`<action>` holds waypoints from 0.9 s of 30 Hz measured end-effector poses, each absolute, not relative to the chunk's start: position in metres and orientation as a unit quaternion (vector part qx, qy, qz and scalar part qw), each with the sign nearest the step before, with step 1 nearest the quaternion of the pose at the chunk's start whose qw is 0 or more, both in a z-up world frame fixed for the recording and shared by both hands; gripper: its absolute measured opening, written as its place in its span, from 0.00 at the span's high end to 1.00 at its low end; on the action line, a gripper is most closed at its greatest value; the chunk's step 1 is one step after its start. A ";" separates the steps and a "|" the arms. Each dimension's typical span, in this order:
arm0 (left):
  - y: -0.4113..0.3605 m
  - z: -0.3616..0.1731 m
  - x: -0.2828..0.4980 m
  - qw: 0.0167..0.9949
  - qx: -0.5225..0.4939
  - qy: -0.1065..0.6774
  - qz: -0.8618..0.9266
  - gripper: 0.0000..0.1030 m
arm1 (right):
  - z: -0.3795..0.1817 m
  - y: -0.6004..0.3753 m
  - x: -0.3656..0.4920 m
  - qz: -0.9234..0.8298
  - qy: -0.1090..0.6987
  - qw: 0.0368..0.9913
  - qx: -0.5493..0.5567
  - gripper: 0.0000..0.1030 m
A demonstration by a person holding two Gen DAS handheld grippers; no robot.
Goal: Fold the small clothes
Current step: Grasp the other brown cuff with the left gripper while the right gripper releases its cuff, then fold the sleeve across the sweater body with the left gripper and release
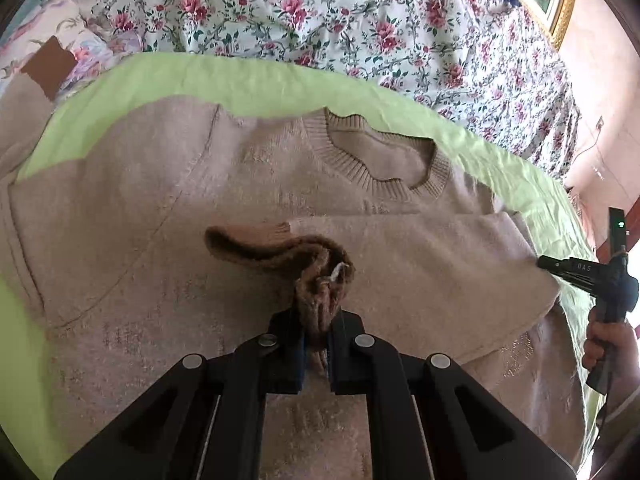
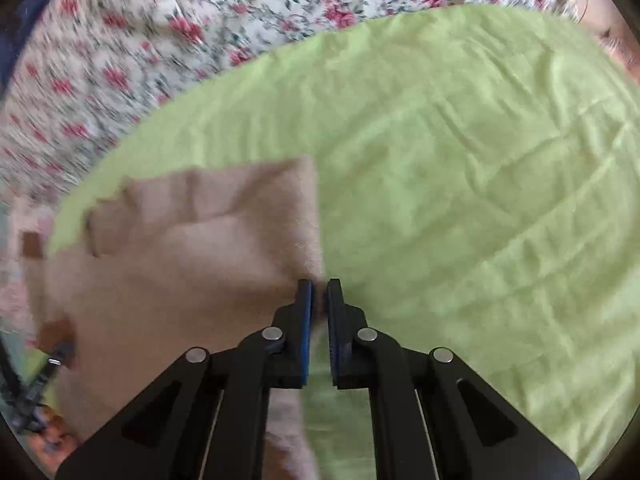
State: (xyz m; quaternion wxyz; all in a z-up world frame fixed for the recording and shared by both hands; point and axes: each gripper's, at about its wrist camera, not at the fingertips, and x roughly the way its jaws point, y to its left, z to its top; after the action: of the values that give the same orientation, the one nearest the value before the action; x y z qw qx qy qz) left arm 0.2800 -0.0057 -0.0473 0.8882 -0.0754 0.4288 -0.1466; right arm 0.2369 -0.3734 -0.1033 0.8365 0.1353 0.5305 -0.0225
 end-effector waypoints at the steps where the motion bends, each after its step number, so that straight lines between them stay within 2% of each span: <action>1: -0.004 -0.047 0.280 0.888 -0.076 0.428 -0.147 0.93 | -0.097 -0.367 0.233 -0.035 0.521 0.844 0.123 0.85; 2: -0.003 -0.048 0.280 0.888 -0.077 0.429 -0.147 0.92 | -0.085 -0.358 0.226 -0.040 0.506 0.854 0.112 0.85; 3: -0.002 -0.049 0.280 0.886 -0.080 0.432 -0.146 0.92 | -0.074 -0.346 0.220 -0.015 0.492 0.864 0.109 0.80; 4: -0.001 -0.049 0.281 0.886 -0.080 0.434 -0.145 0.92 | -0.069 -0.334 0.218 0.020 0.487 0.867 0.106 0.65; 6: 0.004 -0.050 0.279 0.886 -0.078 0.436 -0.140 0.91 | -0.076 -0.311 0.215 0.084 0.507 0.851 0.108 0.51; 8: 0.017 -0.051 0.273 0.885 -0.079 0.437 -0.137 0.88 | -0.097 -0.308 0.214 0.065 0.538 0.835 0.092 0.55; 9: 0.024 -0.051 0.270 0.885 -0.079 0.438 -0.135 0.87 | -0.100 -0.314 0.213 0.053 0.539 0.836 0.089 0.64; 11: 0.043 -0.051 0.263 0.887 -0.071 0.441 -0.120 0.85 | -0.094 -0.332 0.206 0.034 0.528 0.841 0.112 0.64; 15: 0.093 -0.033 0.255 0.897 -0.078 0.428 -0.079 0.86 | -0.059 -0.340 0.183 0.033 0.499 0.853 0.151 0.46; 17: 0.112 -0.019 0.258 0.907 -0.072 0.412 -0.058 0.83 | -0.045 -0.330 0.169 0.074 0.490 0.854 0.159 0.43; 18: 0.122 -0.011 0.264 0.911 -0.065 0.404 -0.044 0.80 | -0.041 -0.320 0.163 0.089 0.489 0.853 0.159 0.42; 20: 0.136 0.001 0.280 0.917 -0.043 0.396 -0.010 0.55 | -0.039 -0.297 0.152 0.128 0.493 0.844 0.170 0.42; 21: 0.143 0.007 0.292 0.921 -0.024 0.388 0.015 0.50 | -0.040 -0.285 0.151 0.142 0.496 0.839 0.176 0.42; 23: 0.152 0.012 0.316 0.924 0.010 0.379 0.051 0.34 | -0.043 -0.268 0.145 0.160 0.500 0.831 0.182 0.42; 26: 0.162 0.010 0.364 0.918 0.054 0.380 0.094 0.22 | -0.050 -0.248 0.137 0.186 0.510 0.820 0.183 0.42; 27: 0.167 0.004 0.384 0.913 0.069 0.387 0.109 0.20 | -0.054 -0.241 0.136 0.193 0.516 0.814 0.184 0.42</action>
State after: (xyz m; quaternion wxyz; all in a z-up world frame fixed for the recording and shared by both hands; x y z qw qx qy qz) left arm 0.3843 0.1673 0.0040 0.9129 0.0688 0.3874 0.1086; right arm 0.1362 -0.2409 -0.0539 0.8140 0.1844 0.5158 0.1933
